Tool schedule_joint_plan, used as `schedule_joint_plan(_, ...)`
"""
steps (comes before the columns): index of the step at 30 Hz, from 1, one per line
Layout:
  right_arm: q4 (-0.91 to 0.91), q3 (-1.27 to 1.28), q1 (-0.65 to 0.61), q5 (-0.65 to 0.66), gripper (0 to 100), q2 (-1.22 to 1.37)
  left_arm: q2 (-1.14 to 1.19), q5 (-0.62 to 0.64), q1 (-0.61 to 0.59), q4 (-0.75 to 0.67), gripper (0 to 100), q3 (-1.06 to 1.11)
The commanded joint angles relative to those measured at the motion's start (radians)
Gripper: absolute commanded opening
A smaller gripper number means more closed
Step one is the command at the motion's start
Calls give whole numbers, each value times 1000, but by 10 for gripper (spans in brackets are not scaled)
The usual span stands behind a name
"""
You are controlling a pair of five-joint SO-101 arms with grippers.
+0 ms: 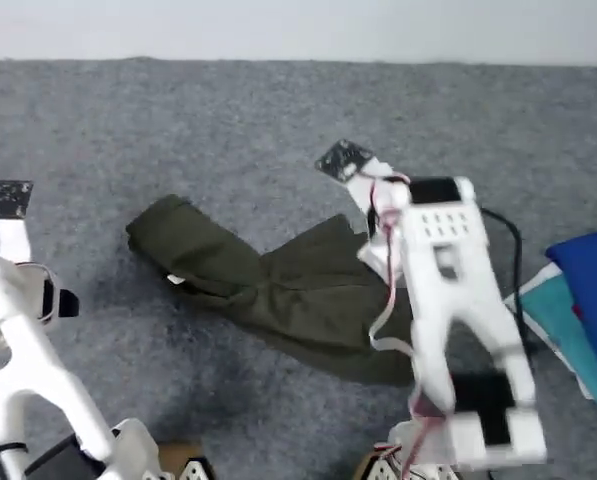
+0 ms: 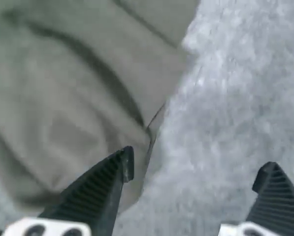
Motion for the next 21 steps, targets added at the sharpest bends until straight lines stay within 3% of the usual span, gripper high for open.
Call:
schedule_joint_plan(1, 48, -287, 2, -20, 377, 252, -11, -15, 2, 9, 221, 19)
schedule_joint_plan(7, 252, -684, -7, -17, 377, 638, -11, -15, 2, 3, 221, 28)
schedule_joint_plan(13, 415, -1063, -61, -20, 377, 851, -11, -15, 6, 2, 221, 30)
schedule_joint_plan(21, 412, -1158, -97, -18, 369, 960, -11, -15, 3, 2, 221, 30)
